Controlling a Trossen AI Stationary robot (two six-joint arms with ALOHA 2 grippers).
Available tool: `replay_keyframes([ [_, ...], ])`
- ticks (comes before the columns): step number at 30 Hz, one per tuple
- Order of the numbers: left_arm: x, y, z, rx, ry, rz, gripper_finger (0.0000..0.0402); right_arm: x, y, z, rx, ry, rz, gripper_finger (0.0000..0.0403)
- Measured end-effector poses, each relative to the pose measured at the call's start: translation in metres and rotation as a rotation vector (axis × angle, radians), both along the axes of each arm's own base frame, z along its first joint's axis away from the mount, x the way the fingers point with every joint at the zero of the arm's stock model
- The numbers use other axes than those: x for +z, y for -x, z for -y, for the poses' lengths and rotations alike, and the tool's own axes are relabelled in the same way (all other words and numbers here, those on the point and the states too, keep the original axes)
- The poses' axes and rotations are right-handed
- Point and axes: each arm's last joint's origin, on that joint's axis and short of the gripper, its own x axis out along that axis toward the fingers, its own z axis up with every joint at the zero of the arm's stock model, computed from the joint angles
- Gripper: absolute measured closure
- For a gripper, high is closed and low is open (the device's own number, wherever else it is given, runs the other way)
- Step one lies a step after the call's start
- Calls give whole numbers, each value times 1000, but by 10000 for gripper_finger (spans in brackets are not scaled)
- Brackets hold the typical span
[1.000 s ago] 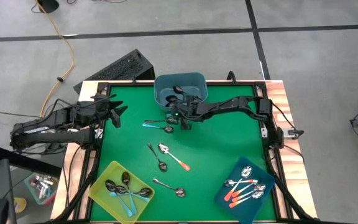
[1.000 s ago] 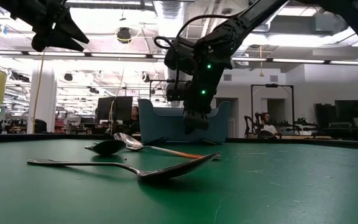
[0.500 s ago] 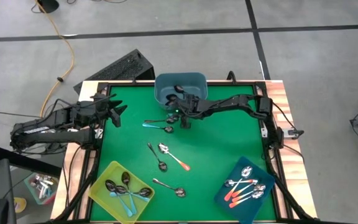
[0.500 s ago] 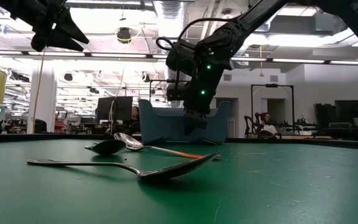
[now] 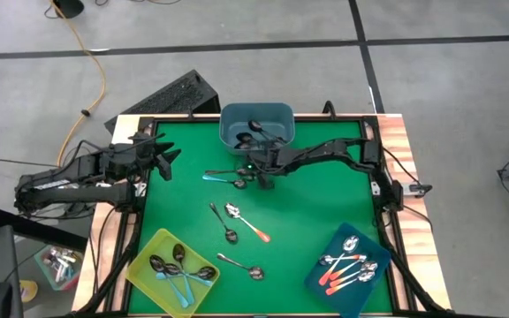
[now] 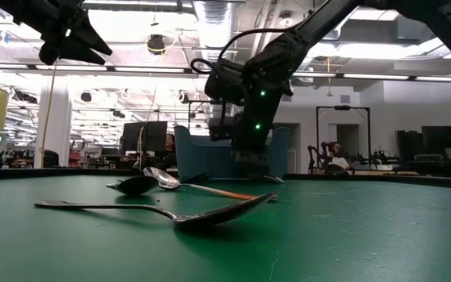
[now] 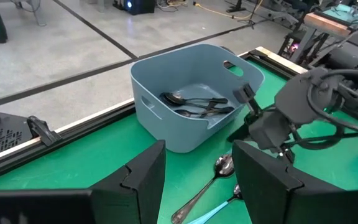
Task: Sort silverware by color (type)
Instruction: Put the light blue spoon into the yellow bin
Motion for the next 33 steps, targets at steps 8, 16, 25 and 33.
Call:
replay_keyframes([
  [8,0,0,0,0,0,0,232,22,1,-62,173,-90,-67,403],
  [16,0,0,0,-4,2,-4,232,69,-1,-118,200,-154,55,395],
  [25,-2,-1,3,-101,50,-9,232,138,17,-148,368,-499,184,359],
  [33,-3,-1,3,-106,54,-17,232,144,33,-165,565,-476,77,308],
])
